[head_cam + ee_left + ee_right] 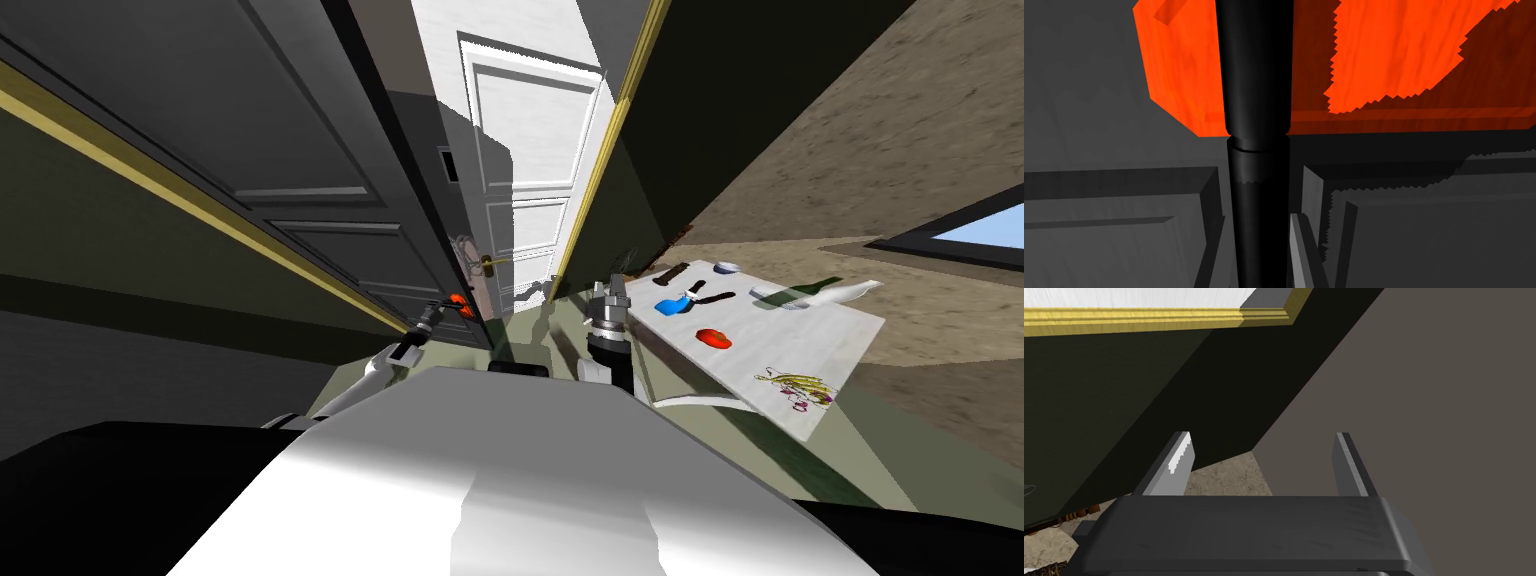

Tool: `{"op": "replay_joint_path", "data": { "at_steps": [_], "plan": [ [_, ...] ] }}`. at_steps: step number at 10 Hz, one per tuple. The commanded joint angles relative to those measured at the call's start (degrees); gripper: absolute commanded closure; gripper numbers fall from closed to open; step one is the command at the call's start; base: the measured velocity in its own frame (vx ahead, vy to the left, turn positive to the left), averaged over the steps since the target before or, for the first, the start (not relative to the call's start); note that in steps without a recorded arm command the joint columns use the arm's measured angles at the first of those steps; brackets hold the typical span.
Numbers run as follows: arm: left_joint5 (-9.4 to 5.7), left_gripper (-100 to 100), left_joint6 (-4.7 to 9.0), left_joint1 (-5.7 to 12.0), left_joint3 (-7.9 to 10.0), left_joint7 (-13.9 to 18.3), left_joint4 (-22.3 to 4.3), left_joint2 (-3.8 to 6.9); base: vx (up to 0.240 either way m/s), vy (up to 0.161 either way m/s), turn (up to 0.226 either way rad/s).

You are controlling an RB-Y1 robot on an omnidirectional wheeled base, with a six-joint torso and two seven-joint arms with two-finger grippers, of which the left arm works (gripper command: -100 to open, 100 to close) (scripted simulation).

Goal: Pull the door open

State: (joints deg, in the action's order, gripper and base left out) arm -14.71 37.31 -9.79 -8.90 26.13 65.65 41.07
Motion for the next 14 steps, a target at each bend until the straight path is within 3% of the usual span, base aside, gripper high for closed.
{"op": "replay_joint_path", "data": {
  "at_steps": [1, 5, 6, 7, 14],
  "plan": [
    [0.28, 100, 1.71, -0.95, -1.2, 0.67, 0.42, 0.39, -0.227, 0.105, -0.167],
    [0.42, 100, 4.97, -2.93, -2.55, 2.25, 0.78, 2.26, -0.208, 0.094, -0.152],
    [0.23, 100, 4.47, -2.4, -1.82, 2.01, -0.05, 2.3, -0.085, 0.042, -0.001],
    [0.29, 100, 6.23, -3.18, -2.46, 2.65, -0.55, 3.05, -0.156, 0.077, -0.15],
    [0.37, 100, 12.55, -5.56, -4.59, 4.98, -1.72, 5.92, -0.213, 0.097, -0.163]
  ]
}}
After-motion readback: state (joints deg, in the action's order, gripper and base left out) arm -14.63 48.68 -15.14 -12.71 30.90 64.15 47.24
